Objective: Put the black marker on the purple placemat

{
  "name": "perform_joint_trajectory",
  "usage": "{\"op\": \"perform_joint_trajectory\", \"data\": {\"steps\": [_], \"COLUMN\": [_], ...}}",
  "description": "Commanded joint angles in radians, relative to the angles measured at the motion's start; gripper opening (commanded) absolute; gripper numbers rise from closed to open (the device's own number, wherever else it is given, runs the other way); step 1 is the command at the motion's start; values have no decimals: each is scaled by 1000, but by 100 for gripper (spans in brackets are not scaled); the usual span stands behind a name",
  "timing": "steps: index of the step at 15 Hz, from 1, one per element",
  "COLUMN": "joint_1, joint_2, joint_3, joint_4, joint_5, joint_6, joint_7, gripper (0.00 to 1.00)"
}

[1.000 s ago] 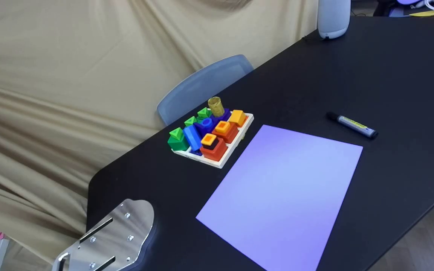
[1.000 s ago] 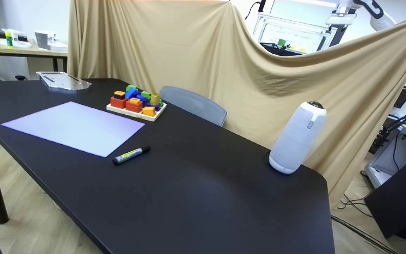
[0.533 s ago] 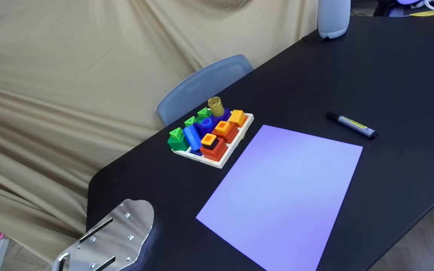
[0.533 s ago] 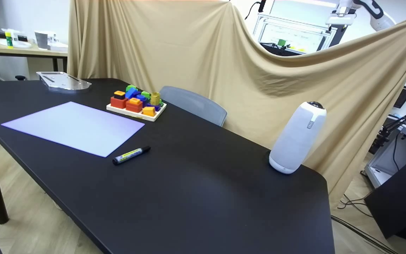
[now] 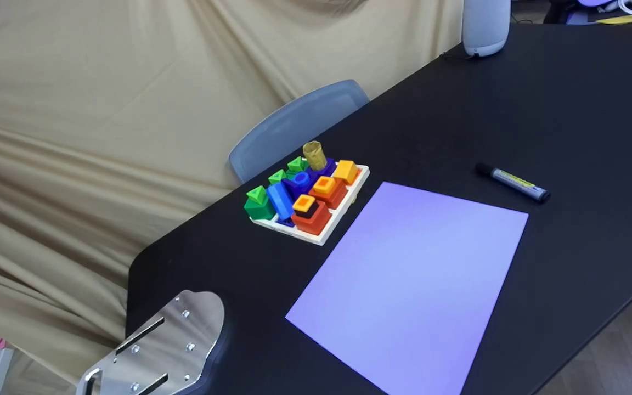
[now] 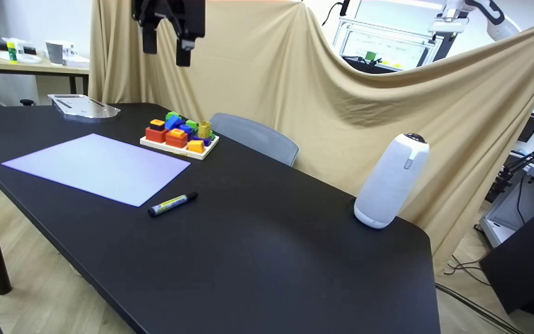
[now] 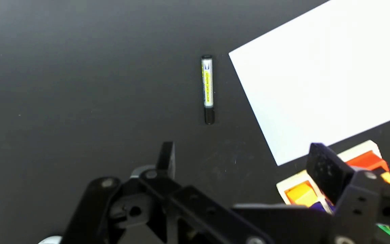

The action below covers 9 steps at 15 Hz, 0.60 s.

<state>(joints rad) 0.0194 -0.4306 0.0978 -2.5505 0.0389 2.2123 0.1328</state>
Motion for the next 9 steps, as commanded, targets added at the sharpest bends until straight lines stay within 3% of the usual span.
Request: {"op": "perform_joint_trajectory", "data": {"steps": [1,5,9], "joint_1": [7,6,7], "joint_2": [11,29,74], "joint_3": [-11,-10,-16], "joint_4": [-10,-13,-51], "joint_5": [-4,-4,16], "joint_6": [8,18,102], "joint_7": [-3,-2,0], "gripper": [100,100,100]}}
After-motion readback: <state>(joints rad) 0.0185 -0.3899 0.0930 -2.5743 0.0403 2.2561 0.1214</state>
